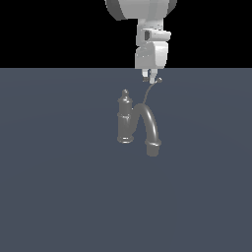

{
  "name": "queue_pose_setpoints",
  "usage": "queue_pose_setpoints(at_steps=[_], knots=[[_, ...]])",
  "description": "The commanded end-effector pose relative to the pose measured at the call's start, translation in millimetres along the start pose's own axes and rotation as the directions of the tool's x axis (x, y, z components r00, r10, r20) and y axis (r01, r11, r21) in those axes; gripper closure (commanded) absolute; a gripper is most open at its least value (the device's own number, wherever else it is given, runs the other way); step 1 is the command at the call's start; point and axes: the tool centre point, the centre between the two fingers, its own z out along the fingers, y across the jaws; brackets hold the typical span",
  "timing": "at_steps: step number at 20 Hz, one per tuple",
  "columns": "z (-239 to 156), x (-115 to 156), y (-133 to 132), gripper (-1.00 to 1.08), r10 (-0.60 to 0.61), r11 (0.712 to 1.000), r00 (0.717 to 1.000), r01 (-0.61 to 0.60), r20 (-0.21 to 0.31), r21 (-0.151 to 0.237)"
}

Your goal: Turn on the faucet by rotating a designated handle.

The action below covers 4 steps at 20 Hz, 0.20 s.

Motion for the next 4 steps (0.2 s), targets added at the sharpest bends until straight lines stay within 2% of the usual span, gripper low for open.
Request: queue_pose_setpoints(at_steps=[1, 4], knots=[[0.1, 17.6, -12.8, 1.08, 0.014, 0.999, 1.000, -0.014, -0.016, 0.031], [0.0, 19.0, -17.0, 1.08, 0.017, 0.999, 1.000, -0.016, -0.016, 0.031]])
